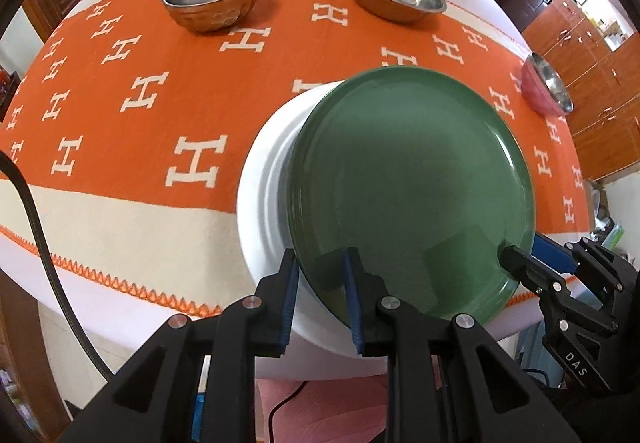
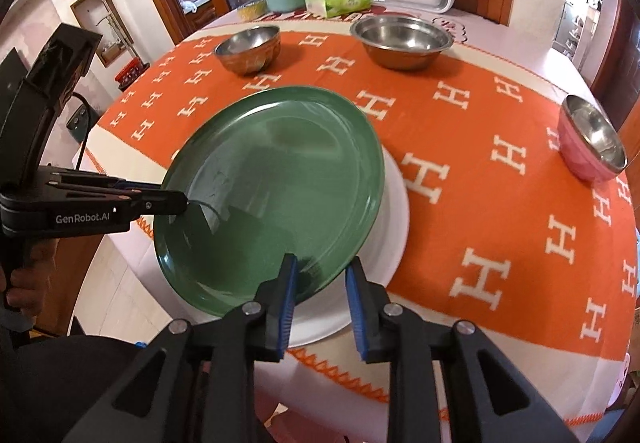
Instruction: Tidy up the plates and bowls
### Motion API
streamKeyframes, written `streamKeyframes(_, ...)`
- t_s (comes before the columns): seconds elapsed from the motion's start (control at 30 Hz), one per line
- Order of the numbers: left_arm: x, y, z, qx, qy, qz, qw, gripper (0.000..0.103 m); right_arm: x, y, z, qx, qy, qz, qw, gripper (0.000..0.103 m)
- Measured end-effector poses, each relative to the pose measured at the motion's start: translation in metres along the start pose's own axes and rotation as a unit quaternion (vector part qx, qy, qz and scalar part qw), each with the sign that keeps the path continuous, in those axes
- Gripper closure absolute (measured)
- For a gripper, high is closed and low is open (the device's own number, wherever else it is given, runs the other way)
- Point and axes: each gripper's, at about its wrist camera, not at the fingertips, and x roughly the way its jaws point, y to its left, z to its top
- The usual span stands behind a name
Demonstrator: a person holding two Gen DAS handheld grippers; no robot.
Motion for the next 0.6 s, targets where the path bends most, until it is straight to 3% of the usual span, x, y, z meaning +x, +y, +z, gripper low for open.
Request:
streamKeyframes(0.33, 0.010, 0.002, 0.001, 0.017, 0.024, 0.014, 0.9995, 0.081, 0.005, 0.007, 0.000, 0.006, 0.011, 0.002, 1.000, 0.069)
streamKeyframes(0.6, 0.011, -0.009, 0.004, 0.052, 0.030, 0.042, 0.9973, 0.077, 0.006, 0.031, 0.005, -0.049, 0.009, 0.023, 0.999, 0.067)
